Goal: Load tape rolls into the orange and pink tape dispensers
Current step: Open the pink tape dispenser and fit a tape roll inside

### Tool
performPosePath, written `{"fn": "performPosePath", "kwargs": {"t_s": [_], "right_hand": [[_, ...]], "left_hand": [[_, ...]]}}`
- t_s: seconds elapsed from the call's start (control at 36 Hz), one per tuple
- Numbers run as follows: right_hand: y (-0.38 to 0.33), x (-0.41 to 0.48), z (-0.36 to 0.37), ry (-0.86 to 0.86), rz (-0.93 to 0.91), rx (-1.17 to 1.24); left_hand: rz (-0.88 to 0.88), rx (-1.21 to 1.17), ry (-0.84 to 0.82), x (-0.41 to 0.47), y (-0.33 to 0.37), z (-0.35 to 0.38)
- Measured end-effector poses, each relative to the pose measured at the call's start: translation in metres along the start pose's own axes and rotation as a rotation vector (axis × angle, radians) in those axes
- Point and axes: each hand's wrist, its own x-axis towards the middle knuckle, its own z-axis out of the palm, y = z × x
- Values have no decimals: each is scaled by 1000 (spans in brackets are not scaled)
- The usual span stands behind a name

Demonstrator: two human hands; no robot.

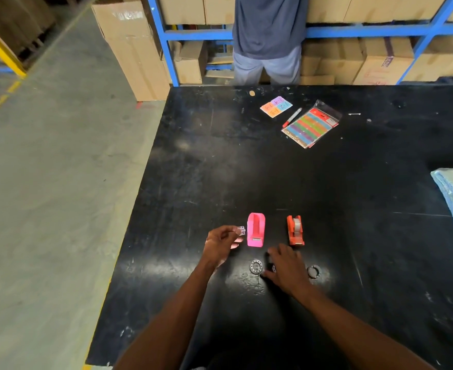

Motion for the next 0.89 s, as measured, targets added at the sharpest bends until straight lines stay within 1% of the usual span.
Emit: {"fn": "performPosePath", "kwargs": {"t_s": [0.08, 0.17, 0.28, 0.33, 0.39, 0.47, 0.56, 0.69, 0.89], "right_hand": [[-15, 4, 5, 17, -55, -45], [-29, 7, 13, -2, -61, -76], [-38, 7, 13, -13, -67, -40], [-37, 8, 9, -29, -38, 103], [-32, 9, 5, -9, -17, 347], [-23, 11, -6, 72, -53, 613], [-18, 13, -22, 77, -81, 816], [-15, 19, -41, 18, -74, 953], [-11, 21, -47, 4, -99, 974]], "left_hand": [[-4, 24, 8, -2, 1, 1], [-7, 48, 21, -5, 1, 2], [-15, 68, 15, -9, 3, 0], [-19, 79, 17, -11, 2, -2], [-24, 95, 9, -12, -2, -5], [-48, 116, -19, -14, -7, -8], [-72, 112, -48, -17, -7, -4], [-76, 102, -116, -22, -3, 6], [-41, 124, -146, -25, 5, 7]]}}
